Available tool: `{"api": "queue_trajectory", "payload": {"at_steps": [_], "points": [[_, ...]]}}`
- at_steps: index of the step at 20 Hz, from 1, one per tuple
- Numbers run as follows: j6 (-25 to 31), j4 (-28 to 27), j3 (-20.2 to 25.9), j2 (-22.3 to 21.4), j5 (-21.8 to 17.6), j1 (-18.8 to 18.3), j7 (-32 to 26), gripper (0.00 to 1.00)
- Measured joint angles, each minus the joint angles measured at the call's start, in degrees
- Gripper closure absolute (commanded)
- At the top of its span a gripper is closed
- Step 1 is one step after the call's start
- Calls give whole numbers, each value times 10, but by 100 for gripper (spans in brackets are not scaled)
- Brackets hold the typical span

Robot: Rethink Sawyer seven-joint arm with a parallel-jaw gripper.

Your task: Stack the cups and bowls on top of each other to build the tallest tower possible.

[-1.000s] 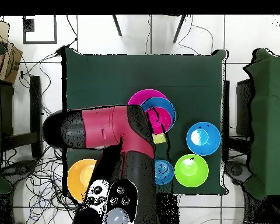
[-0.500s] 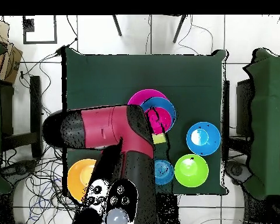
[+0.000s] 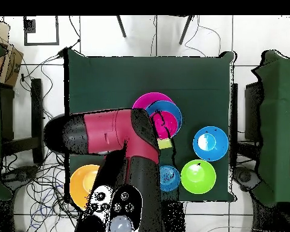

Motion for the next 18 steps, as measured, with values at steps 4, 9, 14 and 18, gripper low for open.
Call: {"api": "queue_trajectory", "payload": {"at_steps": [4,9,14,18], "points": [[0,0,0,0,0,1,0,0],[0,0,0,0,0,4,0,0],[0,4,0,0,0,4,0,0],[0,7,0,0,0,4,0,0]]}}
